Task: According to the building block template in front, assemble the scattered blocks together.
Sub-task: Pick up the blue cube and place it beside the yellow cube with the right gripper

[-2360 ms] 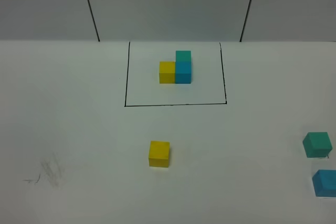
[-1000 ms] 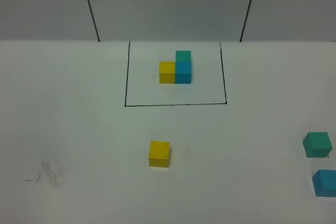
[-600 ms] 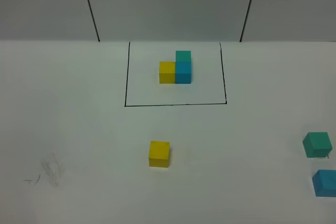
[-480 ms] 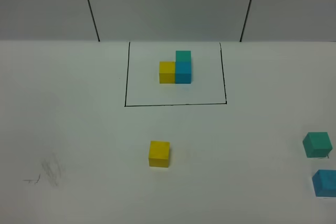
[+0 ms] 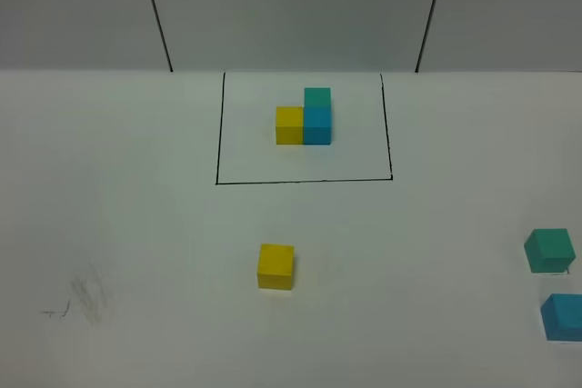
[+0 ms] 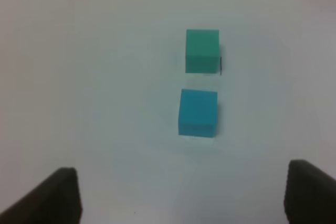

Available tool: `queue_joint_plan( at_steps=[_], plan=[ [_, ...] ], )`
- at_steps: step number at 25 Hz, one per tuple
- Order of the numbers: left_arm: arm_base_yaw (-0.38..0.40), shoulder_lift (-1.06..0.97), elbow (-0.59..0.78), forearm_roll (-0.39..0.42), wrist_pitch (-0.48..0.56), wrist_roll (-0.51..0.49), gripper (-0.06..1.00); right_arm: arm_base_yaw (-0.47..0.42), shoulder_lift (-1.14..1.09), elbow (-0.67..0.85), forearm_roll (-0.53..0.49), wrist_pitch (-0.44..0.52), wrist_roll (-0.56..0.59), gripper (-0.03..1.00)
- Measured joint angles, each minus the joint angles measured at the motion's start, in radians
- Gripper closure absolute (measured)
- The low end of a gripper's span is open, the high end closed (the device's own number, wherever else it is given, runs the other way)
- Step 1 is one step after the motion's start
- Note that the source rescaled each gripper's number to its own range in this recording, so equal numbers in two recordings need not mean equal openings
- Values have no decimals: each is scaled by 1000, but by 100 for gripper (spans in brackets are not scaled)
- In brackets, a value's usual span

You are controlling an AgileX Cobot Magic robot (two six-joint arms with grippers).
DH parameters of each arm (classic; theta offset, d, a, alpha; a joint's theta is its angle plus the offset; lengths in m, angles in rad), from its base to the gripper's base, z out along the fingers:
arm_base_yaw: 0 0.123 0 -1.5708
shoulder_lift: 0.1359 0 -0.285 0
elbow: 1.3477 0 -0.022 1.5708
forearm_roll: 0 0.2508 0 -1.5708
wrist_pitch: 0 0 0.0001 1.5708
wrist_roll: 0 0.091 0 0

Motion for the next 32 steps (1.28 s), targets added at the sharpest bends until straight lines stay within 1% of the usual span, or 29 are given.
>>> queue_joint_plan(
  at_steps=[4,7,10,15,20,28,32],
  plan=[
    [0,0,0,1,0,0,53,0,196,-40,-23,-39,2,31],
    [0,0,0,1,0,0,53,0,349,-60,-30,-65,2,23],
    [0,0,0,1,0,0,53,0,470,-65,-49,-121,12,19],
    [0,0,1,1,-1,0,53,0,620,-66,-60,-231,60,18],
    [0,0,1,1,-2,0,53,0,752,-66,-67,-323,66,18],
    [0,0,1,2,-5,0,53,0,946,-66,-80,-431,70,18],
    [0,0,1,2,-6,0,53,-4,1021,-66,-81,-462,70,19]
  ],
)
